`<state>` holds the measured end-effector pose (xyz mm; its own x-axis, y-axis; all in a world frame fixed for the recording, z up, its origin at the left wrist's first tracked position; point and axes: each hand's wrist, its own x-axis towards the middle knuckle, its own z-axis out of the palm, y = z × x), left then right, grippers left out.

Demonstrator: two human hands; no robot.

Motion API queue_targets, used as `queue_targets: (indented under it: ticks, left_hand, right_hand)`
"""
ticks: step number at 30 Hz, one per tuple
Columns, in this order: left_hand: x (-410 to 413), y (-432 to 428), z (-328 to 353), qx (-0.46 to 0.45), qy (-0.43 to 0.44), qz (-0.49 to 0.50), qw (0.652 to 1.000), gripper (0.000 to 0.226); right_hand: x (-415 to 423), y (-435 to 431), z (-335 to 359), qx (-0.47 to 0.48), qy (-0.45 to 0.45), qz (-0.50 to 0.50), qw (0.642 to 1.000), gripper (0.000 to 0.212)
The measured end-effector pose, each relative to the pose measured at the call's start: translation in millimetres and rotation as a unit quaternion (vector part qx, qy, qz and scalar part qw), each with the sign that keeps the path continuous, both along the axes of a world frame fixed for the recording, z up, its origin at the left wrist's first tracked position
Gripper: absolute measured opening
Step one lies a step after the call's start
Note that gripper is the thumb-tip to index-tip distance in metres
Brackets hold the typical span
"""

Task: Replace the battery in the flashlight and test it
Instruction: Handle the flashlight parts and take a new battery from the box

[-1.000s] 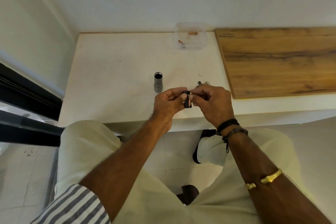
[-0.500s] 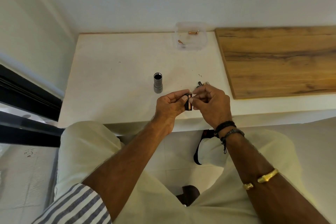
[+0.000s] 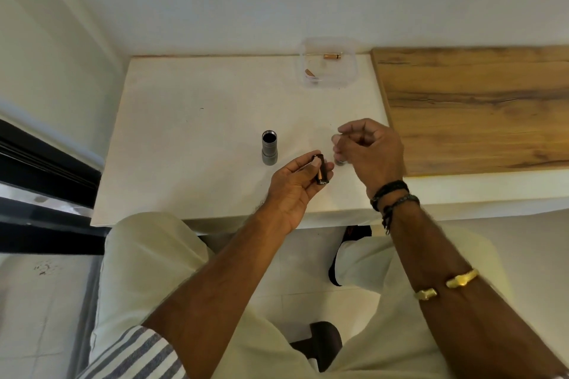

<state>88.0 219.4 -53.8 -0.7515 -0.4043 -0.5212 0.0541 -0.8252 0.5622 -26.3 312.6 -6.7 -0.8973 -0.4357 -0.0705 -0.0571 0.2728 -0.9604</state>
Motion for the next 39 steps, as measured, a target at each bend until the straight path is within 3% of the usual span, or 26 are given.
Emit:
queue_targets:
  ticks: [5,9,15,19,21,29,33,39]
  left_hand:
    - [-1.7,-7.2,-3.8,0.001,-0.012,0.000,1.000,0.027]
    - [-2.4,-11.9,-3.6,0.008,-0.013,0.005,1.000,0.026]
    - [-6.2,-12.2,-3.4,0.021,-0.021,-0.002,1.000,0.028]
    - [-6.2,-13.7,-5.0,0.020,-0.018,-0.011,1.000,0.029]
    - [-5.3,-15.2,-5.6,0.017,-0.015,-0.012,1.000,0.029]
    - [-4.8,-15.9,-2.5,0.010,-0.013,-0.019,1.000,0.029]
    - [-3.6,-14.1,-1.4,0.011,-0.007,-0.026,1.000,0.029]
    - [-5.2,-15.1,2.2,0.019,0.006,-0.011,1.000,0.029]
  right_hand:
    - [-49.9,-48.7,5.5,0.010,0.011,-0.006,1.000,0.008]
    - [-95.7,-101.7,7.5,0.103,0.120,0.000,0.987,0.008]
    - [-142.4,-157.7,0.3,0.307,0.194,0.056,0.930,0.012]
    - [-154.2,-175.5,-6.1,0.417,0.176,0.105,0.886,0.038]
    - [-156.3,-179.6,-9.9,0.435,0.179,0.099,0.877,0.041]
    - [-152.3,-181.1,-12.2,0.447,0.192,0.093,0.869,0.041]
    - [-149.4,-171.8,-8.5,0.359,0.175,0.084,0.913,0.020]
    - [-128.2,-140.7,8.4,0.222,0.166,0.062,0.959,0.035]
